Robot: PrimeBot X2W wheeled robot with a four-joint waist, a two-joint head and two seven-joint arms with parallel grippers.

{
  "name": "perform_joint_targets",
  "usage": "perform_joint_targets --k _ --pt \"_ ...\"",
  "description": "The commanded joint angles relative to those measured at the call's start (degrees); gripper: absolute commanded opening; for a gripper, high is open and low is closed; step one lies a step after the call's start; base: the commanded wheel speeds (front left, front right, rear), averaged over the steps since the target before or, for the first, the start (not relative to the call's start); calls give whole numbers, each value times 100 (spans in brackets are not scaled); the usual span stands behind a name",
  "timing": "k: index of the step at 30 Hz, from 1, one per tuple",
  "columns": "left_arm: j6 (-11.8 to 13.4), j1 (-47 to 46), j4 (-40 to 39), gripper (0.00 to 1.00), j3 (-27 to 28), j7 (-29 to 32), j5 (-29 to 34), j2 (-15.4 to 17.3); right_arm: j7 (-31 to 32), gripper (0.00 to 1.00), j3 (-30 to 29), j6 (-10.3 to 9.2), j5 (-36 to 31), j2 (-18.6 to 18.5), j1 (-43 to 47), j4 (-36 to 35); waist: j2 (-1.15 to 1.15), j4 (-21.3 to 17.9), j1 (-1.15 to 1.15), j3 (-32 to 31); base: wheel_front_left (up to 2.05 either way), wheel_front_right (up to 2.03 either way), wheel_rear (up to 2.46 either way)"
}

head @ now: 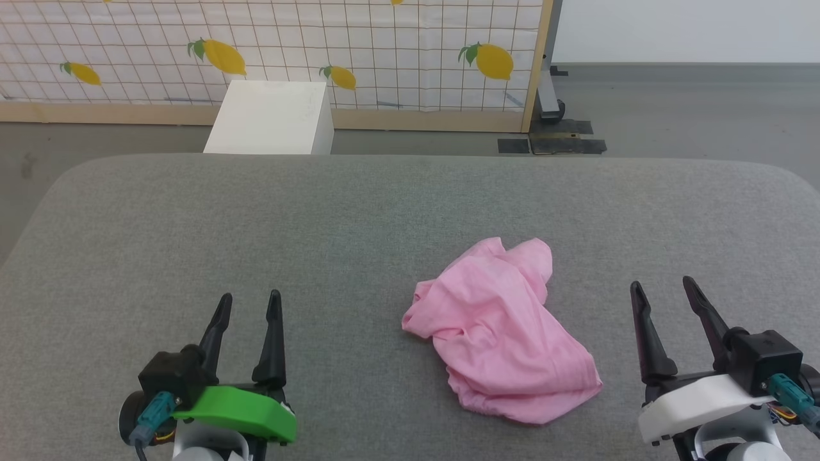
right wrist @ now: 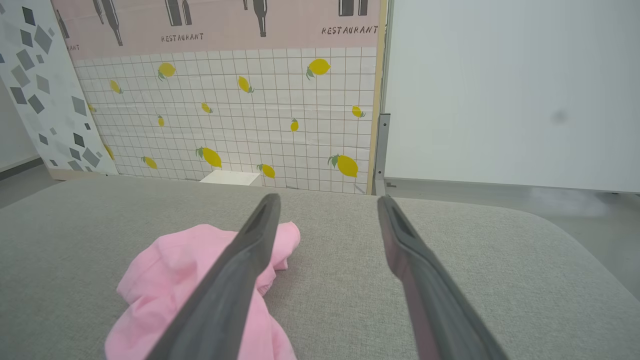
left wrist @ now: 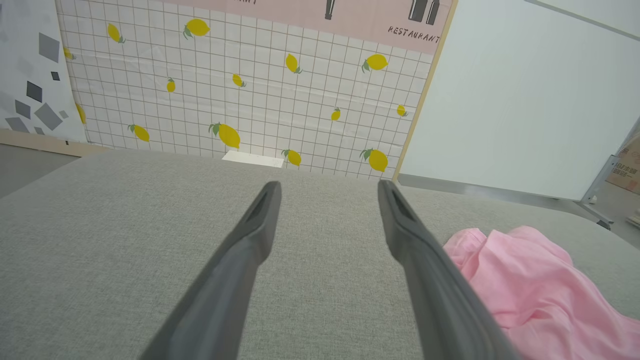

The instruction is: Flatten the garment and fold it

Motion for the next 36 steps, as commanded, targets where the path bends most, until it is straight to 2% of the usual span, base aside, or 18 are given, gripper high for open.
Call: perform_joint_targets --k 1,28,33,36 --pt "-43 85 -12 100 33 -20 104 -34 8 100 10 -11 32 -5 38 10 0 -1 0 8 0 0 0" --pt "-332 25 111 100 414 -20 548 -342 16 100 71 -11 32 -5 -80 24 0 82 0 157 0 0 0" --pt "-358 -14 120 100 426 -20 578 -362 218 100 521 -11 -104 -5 -536 2 0 104 0 214 0 0 0" --pt "-374 -75 106 100 399 -20 584 -376 792 100 1003 -11 -296 -5 -997 259 0 169 0 286 0 0 0"
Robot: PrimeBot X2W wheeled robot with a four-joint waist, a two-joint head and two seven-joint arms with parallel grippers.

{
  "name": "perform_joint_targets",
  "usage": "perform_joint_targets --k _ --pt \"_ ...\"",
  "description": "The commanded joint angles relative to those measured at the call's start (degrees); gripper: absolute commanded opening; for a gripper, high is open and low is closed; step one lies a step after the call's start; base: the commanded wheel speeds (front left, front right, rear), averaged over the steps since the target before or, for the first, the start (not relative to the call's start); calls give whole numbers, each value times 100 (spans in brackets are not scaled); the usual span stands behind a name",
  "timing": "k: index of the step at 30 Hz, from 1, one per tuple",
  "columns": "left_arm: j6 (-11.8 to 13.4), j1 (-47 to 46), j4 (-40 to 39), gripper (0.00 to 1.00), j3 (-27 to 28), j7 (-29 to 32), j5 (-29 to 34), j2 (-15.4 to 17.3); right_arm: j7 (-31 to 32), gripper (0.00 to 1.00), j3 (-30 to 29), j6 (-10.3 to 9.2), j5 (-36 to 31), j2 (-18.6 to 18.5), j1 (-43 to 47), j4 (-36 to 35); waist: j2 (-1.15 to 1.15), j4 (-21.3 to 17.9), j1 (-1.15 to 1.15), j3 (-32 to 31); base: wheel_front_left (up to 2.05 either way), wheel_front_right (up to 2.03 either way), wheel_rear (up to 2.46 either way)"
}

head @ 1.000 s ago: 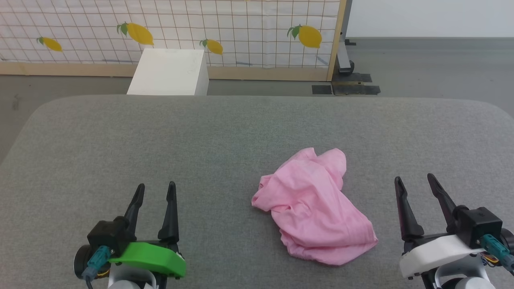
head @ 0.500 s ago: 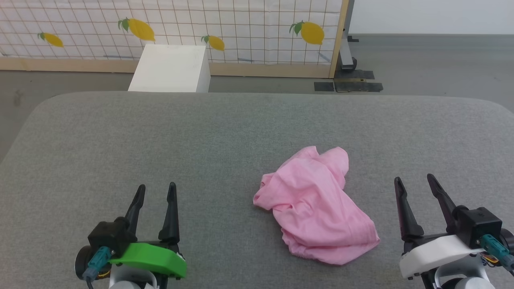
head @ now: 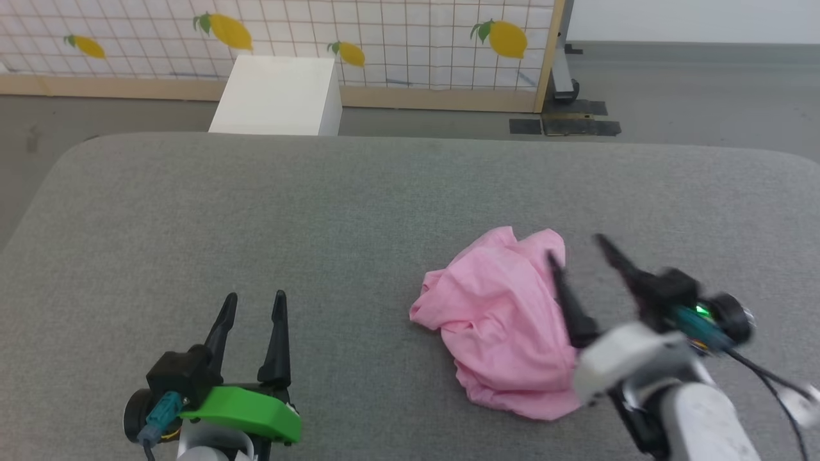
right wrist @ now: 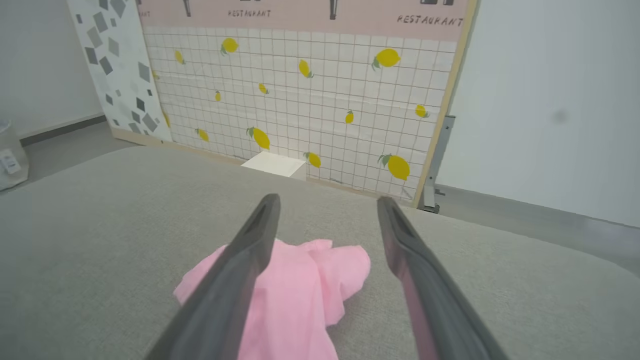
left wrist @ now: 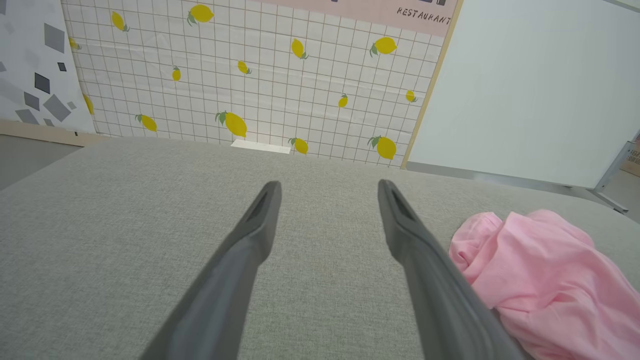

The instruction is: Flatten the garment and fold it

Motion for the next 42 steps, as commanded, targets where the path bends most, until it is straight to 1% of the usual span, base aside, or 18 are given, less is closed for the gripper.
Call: perform_joint_targets --k 1,7,11,12,14,17,20,25,29,32,35,38,40,42 --pt "-33 -98 -5 100 -3 -20 28 -32 388 100 203 -9 -77 0 -271 237 0 81 0 70 0 0 0" --pt "-51 -232 -60 100 -70 -20 -15 -55 2254 100 650 -9 -245 0 -974 1230 0 335 0 246 0 0 0" --pt "-51 -267 -87 100 -94 -20 -53 -64 3069 100 683 -9 -470 -11 -1245 1618 0 473 0 356 0 0 0" --pt "-50 -269 -88 100 -96 -20 -63 -65 3198 94 682 -9 -497 -12 -1282 1664 0 495 0 372 0 0 0" --pt "-51 -278 -88 100 -100 -20 -79 -68 3324 0 717 -9 -555 -28 -1364 1688 0 542 0 403 0 0 0" --pt "-41 -277 -80 100 -100 -20 -90 -70 3380 0 738 -9 -525 -28 -1422 1710 0 573 0 398 0 0 0" --pt "-32 -254 -52 100 -107 -20 -95 -72 3274 0 786 -9 -464 -25 -1470 1641 0 580 0 336 0 0 0" --pt "-22 -221 -35 100 -129 -20 -111 -73 2677 0 1081 -9 -83 -9 -1705 1351 0 535 0 199 0 0 0" --pt "-21 -198 -33 100 -146 -20 -97 -73 2093 0 1304 -9 470 -3 -2094 1017 0 484 0 128 0 0 0" --pt "-23 -190 -33 100 -162 -20 -96 -73 1663 0 1297 -9 827 -2 -2389 798 0 461 0 104 0 0 0" --pt "-23 -183 -39 100 -182 -20 -99 -74 1158 0 1118 -9 1186 -2 -2604 604 0 452 0 91 0 0 0" --pt "-25 -170 -40 100 -192 -20 -100 -74 717 0 766 -9 1395 -2 -2643 520 0 449 0 77 0 0 0" --pt "-27 -150 -37 100 -193 -20 -99 -74 681 0 456 -9 1369 -1 -2492 635 0 444 0 58 0 0 0" --pt "-26 -121 -34 100 -189 -20 -97 -74 814 0 65 -9 1210 -1 -2185 859 0 435 0 43 0 0 0"
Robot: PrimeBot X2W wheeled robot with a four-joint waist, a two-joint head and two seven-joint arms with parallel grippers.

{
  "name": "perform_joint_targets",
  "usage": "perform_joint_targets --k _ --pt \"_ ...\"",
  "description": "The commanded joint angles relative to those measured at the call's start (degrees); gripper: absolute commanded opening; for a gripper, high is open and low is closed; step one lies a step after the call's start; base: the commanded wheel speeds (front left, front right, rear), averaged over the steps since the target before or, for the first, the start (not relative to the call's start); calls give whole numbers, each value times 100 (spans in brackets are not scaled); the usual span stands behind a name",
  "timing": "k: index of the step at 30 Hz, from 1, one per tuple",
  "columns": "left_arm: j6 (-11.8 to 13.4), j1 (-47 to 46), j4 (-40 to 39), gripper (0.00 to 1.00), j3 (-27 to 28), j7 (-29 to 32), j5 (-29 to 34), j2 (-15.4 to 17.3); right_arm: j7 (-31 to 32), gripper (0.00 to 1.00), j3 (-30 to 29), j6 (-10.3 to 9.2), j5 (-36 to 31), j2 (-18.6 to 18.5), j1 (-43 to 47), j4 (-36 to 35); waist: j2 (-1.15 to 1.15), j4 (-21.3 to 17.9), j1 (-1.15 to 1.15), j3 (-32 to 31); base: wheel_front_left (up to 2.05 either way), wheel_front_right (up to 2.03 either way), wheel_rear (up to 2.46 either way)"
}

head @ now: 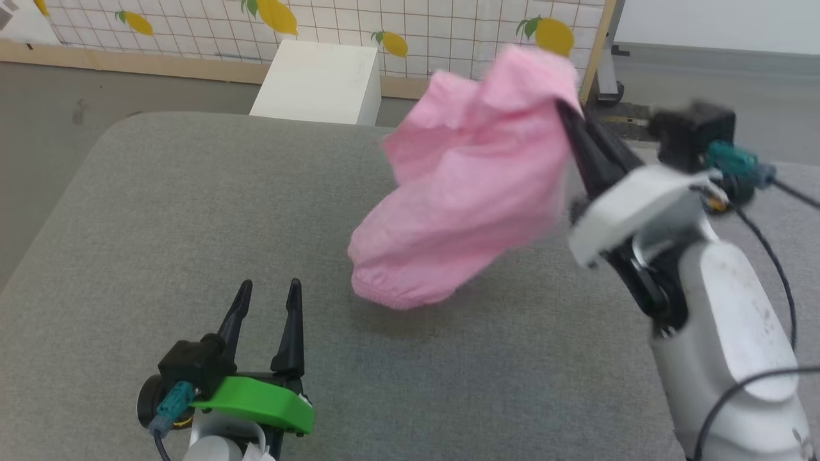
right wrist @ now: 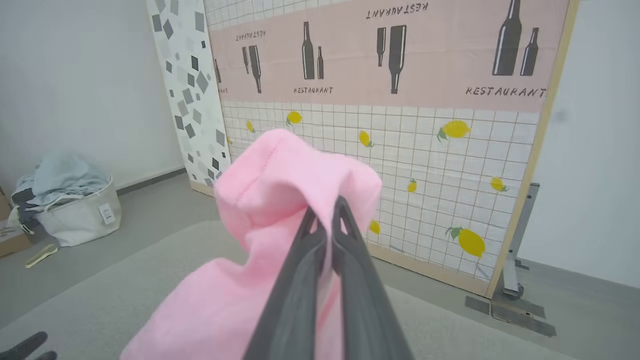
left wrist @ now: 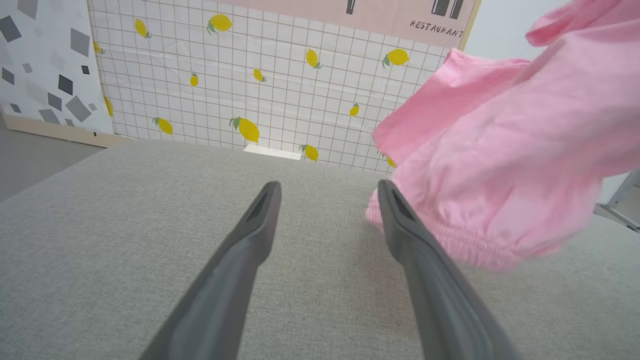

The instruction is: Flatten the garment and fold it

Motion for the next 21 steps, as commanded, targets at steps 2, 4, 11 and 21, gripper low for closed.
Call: perform_joint_targets --k 2,4,11,21 --pt "-22 48 11 100 4 -22 -47 -28 204 0 -454 -10 -317 -8 570 295 0 -8 0 -4 0 0 0" --pt "-25 56 8 100 6 -22 -49 -28 364 0 -864 -10 -501 -8 985 503 0 -18 0 1 0 0 0" --pt "-26 46 -9 100 36 -22 -55 -28 382 0 -2083 -10 -618 -8 2072 885 0 -164 0 46 0 0 0" --pt "-38 35 18 100 42 -22 -59 -28 127 100 -2715 -10 -746 -7 2796 613 0 -439 0 43 0 0 0"
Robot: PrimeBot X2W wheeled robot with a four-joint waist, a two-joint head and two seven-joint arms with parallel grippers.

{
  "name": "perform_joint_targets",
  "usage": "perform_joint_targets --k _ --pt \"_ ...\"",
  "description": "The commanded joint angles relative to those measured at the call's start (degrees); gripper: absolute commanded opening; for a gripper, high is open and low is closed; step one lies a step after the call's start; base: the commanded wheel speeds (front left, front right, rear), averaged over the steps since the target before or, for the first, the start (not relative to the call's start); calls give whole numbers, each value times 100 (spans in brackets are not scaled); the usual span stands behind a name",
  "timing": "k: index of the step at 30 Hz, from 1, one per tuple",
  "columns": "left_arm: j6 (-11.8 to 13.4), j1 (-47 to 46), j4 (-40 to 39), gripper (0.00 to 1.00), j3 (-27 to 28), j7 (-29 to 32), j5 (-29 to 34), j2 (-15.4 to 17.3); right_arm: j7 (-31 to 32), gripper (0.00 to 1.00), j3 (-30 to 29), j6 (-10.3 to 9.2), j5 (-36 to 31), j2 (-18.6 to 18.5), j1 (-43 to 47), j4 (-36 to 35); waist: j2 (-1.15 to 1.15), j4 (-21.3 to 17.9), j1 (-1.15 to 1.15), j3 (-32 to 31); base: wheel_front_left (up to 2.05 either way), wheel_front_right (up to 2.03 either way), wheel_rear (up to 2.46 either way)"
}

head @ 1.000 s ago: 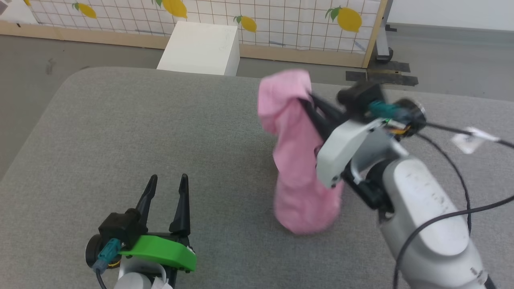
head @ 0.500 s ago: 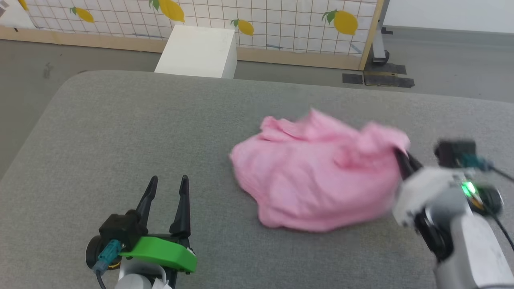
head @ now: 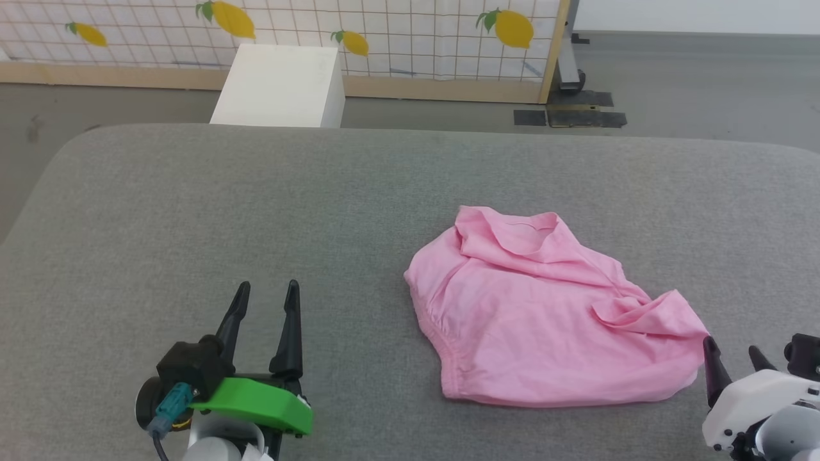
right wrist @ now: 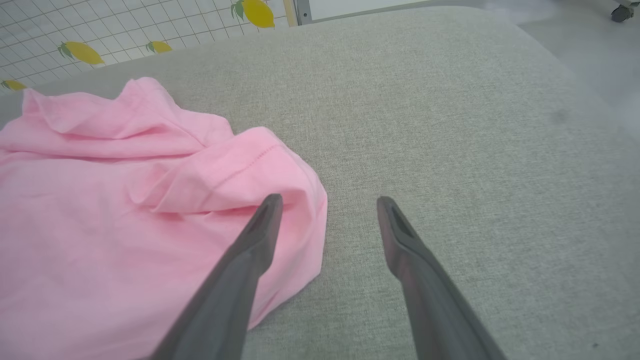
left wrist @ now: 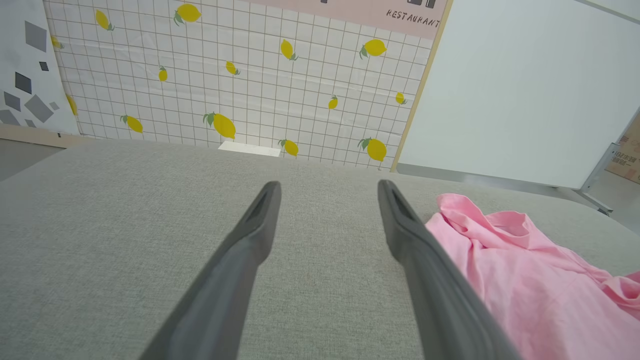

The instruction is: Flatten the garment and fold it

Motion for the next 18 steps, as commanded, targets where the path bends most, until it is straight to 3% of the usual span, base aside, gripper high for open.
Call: perform_joint_targets --k 1,10,14,18 --pt "-39 16 22 100 -13 -22 -62 -26 -180 100 73 -9 -53 -1 118 -219 0 -52 0 -19 0 0 0" --pt "-79 14 240 100 -432 5 -281 -26 -1595 100 1116 -9 -784 -1 677 -1618 0 -176 0 -65 0 0 0" --pt "-89 -116 502 100 -1056 467 -543 -26 -1895 100 1509 -9 -1005 -1 777 -1810 0 -237 0 -59 0 0 0" --pt "94 -362 709 100 -1668 1051 -928 -26 -1950 100 1731 -9 -961 -1 774 -1777 0 -347 0 -14 0 0 0"
